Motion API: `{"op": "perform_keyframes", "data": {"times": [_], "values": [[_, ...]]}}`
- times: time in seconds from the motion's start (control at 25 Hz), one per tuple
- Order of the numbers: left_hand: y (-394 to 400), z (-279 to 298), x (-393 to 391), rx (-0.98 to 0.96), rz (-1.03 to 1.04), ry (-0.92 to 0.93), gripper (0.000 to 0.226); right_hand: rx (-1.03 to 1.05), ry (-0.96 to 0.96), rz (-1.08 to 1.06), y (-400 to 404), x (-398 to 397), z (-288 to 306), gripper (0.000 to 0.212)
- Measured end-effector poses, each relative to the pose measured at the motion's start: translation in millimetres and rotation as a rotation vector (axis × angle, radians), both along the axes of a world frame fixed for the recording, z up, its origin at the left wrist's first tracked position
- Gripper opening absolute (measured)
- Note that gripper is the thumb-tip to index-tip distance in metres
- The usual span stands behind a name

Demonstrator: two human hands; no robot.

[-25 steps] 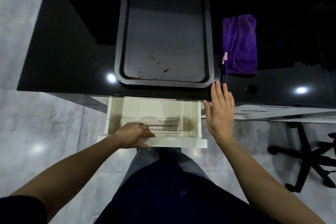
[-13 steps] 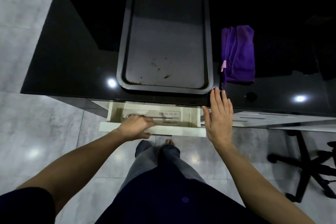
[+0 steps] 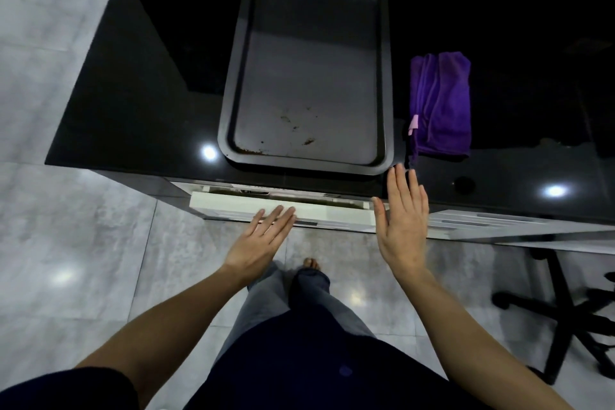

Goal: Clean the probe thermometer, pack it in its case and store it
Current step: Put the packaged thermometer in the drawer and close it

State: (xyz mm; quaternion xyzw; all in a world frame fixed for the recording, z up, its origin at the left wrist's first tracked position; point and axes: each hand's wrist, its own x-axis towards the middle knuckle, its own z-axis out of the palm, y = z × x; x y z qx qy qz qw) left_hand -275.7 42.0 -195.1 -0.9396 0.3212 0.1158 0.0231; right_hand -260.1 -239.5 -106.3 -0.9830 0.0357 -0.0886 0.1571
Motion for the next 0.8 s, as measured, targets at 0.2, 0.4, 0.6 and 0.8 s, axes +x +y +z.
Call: {"op": "perform_keyframes", "data": {"times": [0.2, 0.4, 0.6, 0.8], "values": [[-2, -12, -5, 0.107, 0.024, -0.023, 0.091, 0.007, -0.020, 0.006, -2, 1, -4, 0.057], [-33, -4, -2, 0.127, 0.319, 0.091, 0.106, 0.014, -0.016, 0.007, -2, 1, -4, 0.057], [-74, 2, 4, 0.073, 0.580, 0.218, 0.103, 0.011, 0.006, 0.010, 0, 1, 0, 0.057], [-74, 9, 8, 0.085, 0.581, 0.256, 0.106, 0.018, 0.001, 0.003, -1, 1, 1, 0.055]]}}
